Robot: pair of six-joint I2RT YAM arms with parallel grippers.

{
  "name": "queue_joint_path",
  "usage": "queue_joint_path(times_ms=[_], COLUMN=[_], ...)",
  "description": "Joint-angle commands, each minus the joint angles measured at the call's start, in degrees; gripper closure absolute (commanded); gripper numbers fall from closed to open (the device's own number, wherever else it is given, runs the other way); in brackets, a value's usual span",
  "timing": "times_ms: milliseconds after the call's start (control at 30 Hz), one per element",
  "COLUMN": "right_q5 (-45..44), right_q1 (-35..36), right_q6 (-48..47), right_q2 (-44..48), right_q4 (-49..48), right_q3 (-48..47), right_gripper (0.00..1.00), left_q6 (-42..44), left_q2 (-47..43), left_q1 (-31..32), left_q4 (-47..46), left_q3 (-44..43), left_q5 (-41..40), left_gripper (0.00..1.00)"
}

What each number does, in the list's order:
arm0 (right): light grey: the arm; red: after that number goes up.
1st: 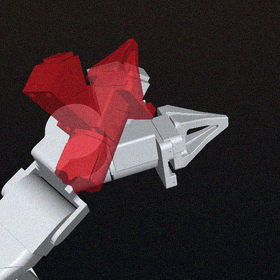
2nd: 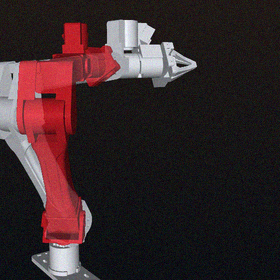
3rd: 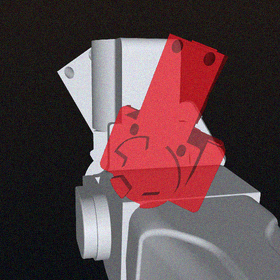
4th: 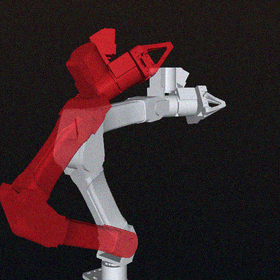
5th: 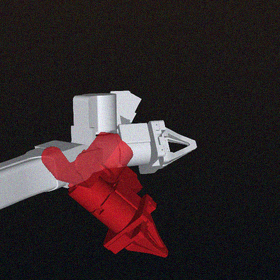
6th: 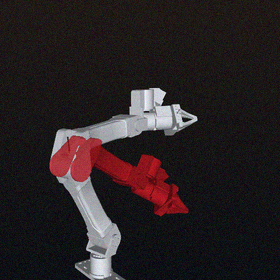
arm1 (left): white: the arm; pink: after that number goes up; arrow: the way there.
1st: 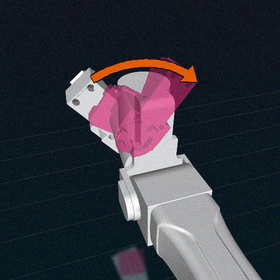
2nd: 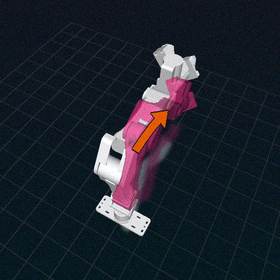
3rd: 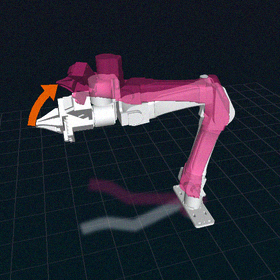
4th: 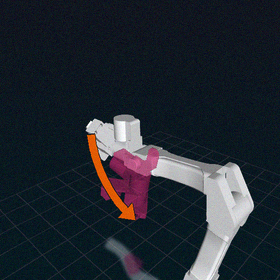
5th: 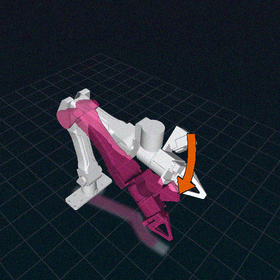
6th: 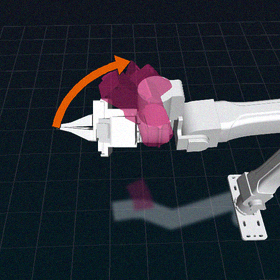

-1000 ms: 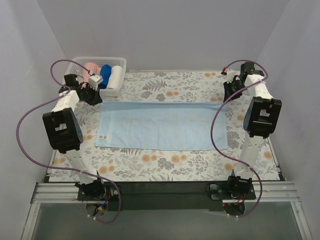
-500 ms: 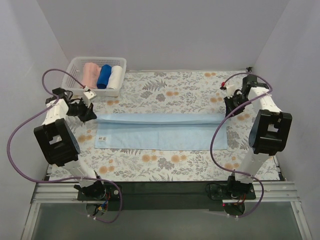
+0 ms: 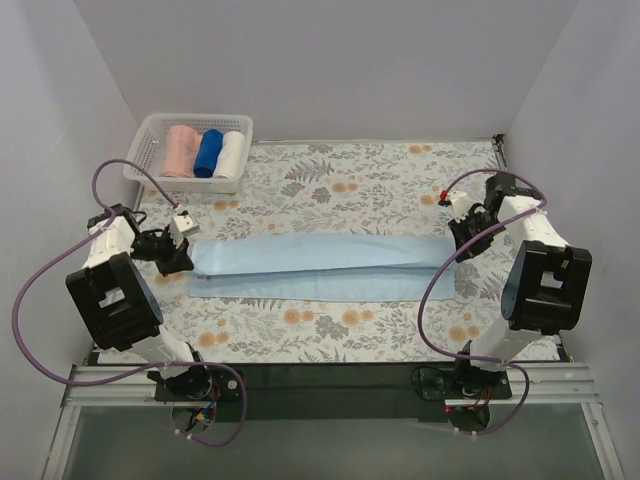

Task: Roll the towels
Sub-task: Fold the towel

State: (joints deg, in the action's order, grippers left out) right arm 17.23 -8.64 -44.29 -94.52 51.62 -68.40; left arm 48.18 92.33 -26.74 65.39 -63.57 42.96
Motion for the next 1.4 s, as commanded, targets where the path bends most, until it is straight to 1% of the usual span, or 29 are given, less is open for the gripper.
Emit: queue_joint_path(times_ms=[0, 300, 500, 633, 767, 967, 1100, 1200, 1367], right_q5=[-0.4, -0.4, 1.4, 3.7, 3.1, 2.5, 0.6, 0.3, -0.1], right_q1=[-0.4, -1.0, -3.4, -3.8, -3.8, -3.8, -3.7, -3.7, -3.4], right_q6=[-2.6, -6.0, -7.5, -7.7, -8.6, -10.2, -10.1, -9.4, -8.0], right_q2=[3.4, 7.2, 8.4, 8.7, 8.6, 9.4, 8.3, 6.3, 3.8], right_q4=[1.6, 3.8, 7.1, 8.9, 9.8, 8.5, 5.0, 3.1, 1.6], right_q3=[1.3, 4.5, 1.3, -0.2, 2.4, 9.6, 13.9, 14.9, 14.0], right_gripper=[0.99, 0.99, 0.99, 0.99, 0.99, 0.99, 0.99, 0.99, 0.99], left_q6=[4.0, 7.3, 8.2, 8.6, 10.7, 12.5, 11.4, 9.6, 6.6], left_q2=[-3.7, -2.1, -2.1, -2.0, -1.5, -2.4, -1.8, -0.8, 0.0], left_q1=[-0.5, -2.8, -5.0, -5.0, -5.0, -5.4, -5.4, -5.3, -5.3], left_q4=[1.6, 6.2, 7.9, 10.4, 11.6, 9.6, 5.1, 0.3, -3.5], left_q3=[0.2, -3.3, -5.9, -7.4, -7.0, -2.4, 2.3, 5.6, 7.8], left_q5=[-1.0, -1.4, 0.8, 3.3, 1.1, -2.2, -4.5, -6.9, -7.7], left_gripper=[1.00, 1.00, 1.00, 1.00, 1.00, 1.00, 1.00, 1.00, 1.00])
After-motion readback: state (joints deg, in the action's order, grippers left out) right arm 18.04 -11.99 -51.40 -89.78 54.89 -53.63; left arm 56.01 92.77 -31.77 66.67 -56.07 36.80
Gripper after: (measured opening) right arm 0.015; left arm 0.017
